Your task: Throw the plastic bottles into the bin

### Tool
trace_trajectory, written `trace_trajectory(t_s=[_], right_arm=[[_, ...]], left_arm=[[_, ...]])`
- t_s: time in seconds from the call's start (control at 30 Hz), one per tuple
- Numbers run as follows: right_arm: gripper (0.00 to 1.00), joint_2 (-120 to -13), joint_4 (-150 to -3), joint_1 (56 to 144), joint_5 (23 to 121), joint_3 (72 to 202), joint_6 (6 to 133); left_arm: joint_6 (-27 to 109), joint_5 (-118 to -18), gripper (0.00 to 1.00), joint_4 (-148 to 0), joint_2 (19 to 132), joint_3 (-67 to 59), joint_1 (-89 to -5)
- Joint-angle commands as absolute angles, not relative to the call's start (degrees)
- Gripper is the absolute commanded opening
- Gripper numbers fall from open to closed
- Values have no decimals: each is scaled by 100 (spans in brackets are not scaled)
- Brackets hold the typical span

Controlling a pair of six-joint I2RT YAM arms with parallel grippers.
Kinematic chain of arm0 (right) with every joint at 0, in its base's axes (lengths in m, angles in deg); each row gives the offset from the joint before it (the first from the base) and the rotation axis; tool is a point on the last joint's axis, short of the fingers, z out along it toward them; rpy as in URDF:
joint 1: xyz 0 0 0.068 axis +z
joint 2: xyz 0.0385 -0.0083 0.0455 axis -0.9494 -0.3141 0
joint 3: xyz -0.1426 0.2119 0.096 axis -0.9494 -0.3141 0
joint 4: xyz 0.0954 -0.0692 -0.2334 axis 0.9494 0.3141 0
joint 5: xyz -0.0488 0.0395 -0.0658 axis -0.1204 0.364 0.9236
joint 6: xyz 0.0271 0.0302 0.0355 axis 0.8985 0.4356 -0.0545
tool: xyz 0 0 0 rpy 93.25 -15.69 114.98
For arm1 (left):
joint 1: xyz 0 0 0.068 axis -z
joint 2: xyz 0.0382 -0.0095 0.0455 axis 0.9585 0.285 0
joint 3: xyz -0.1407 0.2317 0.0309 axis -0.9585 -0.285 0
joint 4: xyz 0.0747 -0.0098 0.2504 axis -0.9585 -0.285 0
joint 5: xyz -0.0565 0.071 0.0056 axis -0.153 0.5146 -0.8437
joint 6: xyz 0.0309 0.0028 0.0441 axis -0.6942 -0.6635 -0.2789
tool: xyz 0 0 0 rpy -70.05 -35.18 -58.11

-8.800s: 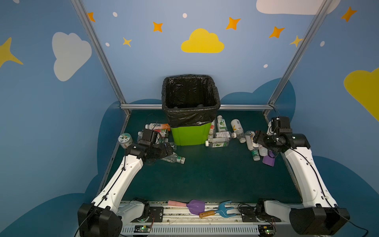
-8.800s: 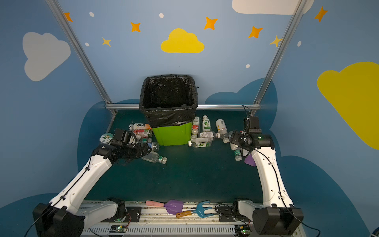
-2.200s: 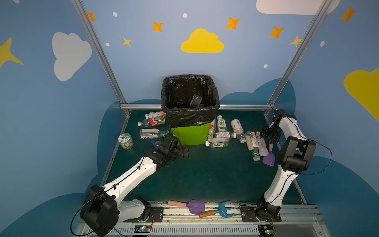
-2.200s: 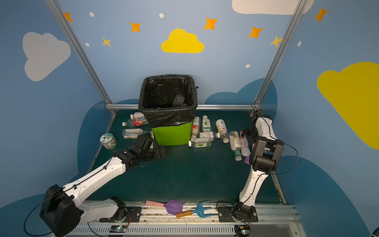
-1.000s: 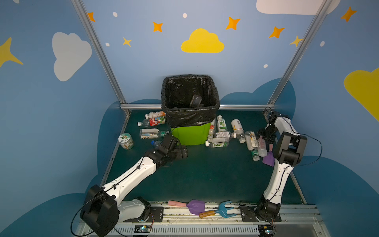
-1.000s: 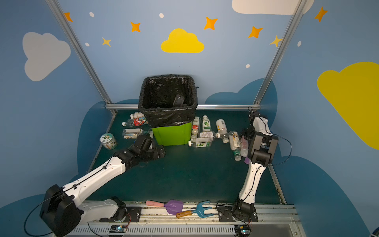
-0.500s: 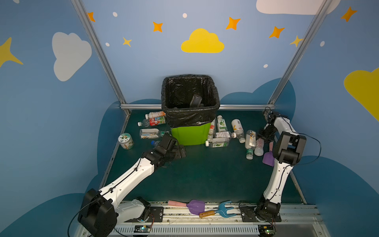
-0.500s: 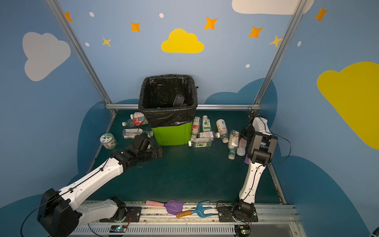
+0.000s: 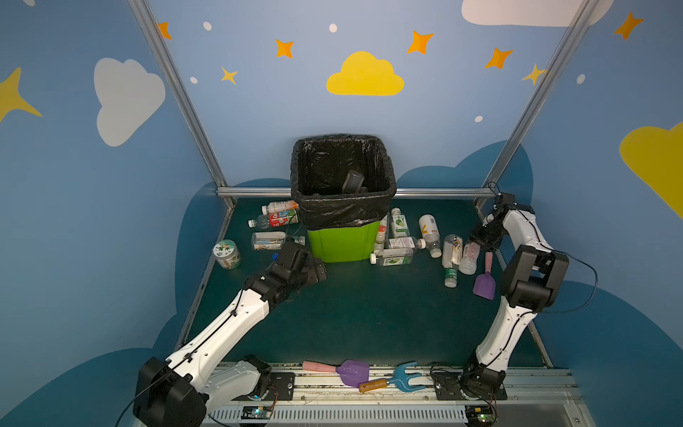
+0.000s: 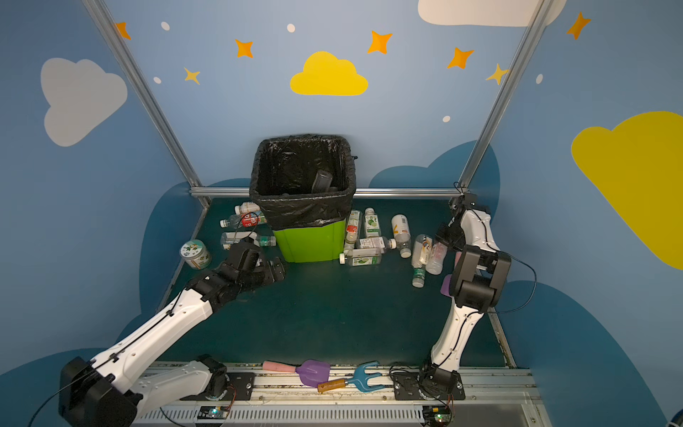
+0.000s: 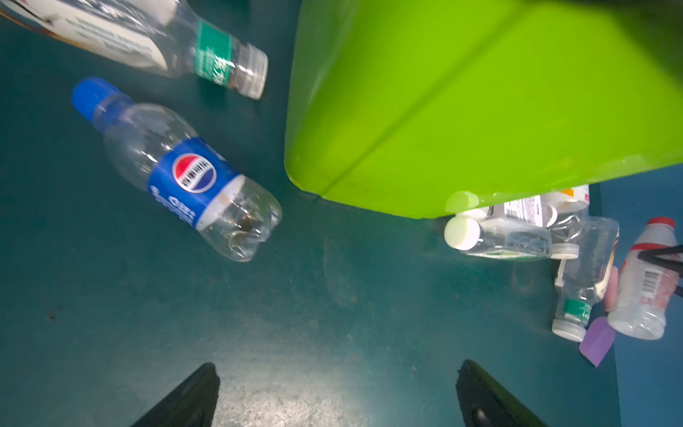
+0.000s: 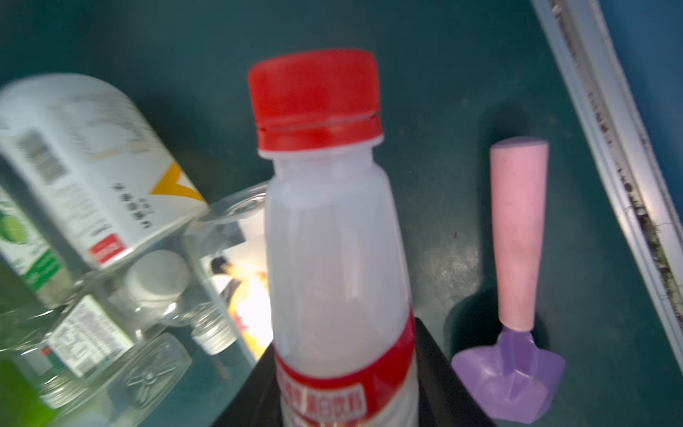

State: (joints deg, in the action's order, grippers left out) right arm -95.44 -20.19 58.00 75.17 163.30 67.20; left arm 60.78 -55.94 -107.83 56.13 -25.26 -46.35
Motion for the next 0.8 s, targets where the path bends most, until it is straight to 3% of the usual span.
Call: trace_trajectory(t_s=[0.0,0.3,0.5,0.6,0.77], right_arm=[[44,-9034,-2230,5760,7428,16139,6827],[44,-7109,-3654,5699,6443,15088,7626],[45,-5125,-6464,5757,5866,13430,8807],[46,-4102,-8106,6154,6627,12509,9113],[46,-3677,-8372,7301,7358,12920,8401]], left_arm=[[5908,-5323,100,-10924,5418,-2327,-4733],[5802,-5089,100,-11174,5083,-2125,-5010],[5811,-4942,100,-11220,4987,-2069,-5086],[5865,-4905,100,-11184,4932,-2079,-5103],[5870,-4943,100,-11192,4961,-2031,-5120]])
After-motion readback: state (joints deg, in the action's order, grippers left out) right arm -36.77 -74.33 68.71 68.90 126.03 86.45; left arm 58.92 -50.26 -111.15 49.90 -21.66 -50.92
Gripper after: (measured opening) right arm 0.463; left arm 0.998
